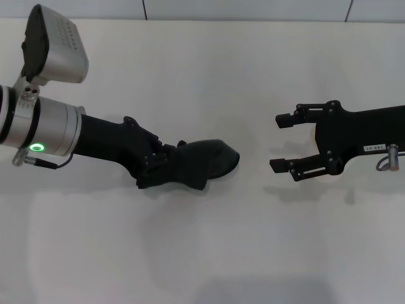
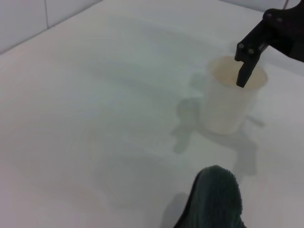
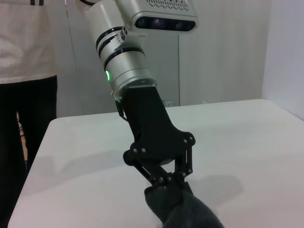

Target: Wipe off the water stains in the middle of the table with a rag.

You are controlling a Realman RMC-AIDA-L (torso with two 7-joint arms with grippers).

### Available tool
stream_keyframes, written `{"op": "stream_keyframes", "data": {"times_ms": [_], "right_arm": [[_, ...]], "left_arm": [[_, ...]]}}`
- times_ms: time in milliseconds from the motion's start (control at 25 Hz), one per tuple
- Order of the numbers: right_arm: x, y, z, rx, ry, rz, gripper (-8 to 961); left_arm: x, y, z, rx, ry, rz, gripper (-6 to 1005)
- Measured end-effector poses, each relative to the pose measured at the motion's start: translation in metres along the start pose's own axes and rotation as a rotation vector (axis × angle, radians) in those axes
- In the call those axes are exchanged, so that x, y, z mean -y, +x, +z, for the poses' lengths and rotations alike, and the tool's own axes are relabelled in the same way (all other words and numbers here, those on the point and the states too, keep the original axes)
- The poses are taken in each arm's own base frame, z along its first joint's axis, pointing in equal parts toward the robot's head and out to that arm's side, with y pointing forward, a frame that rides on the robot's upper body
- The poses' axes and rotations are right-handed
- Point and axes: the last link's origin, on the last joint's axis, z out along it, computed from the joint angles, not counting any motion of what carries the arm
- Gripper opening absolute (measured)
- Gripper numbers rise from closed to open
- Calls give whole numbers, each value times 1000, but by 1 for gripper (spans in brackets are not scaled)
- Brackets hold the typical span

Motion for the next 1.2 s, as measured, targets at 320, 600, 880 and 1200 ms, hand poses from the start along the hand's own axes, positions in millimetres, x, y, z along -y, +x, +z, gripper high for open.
{"op": "stream_keyframes", "data": {"times_ms": [320,600,880,1200], "right_arm": [[-2,1,-1,-1,-11,3,843],[5,7,-15,-35,19,7,843],[11,8,-32,-45,36,9,843],[3,12,-31,-41,7,25,843]], "left_arm": [[-2,-5,-6,20,1,-32,161],[-14,-19,-32,22,29,11,480],[-29,-34,-54,-28,61,39,635],[-45,-41,-70,-119,53,105,641]]}}
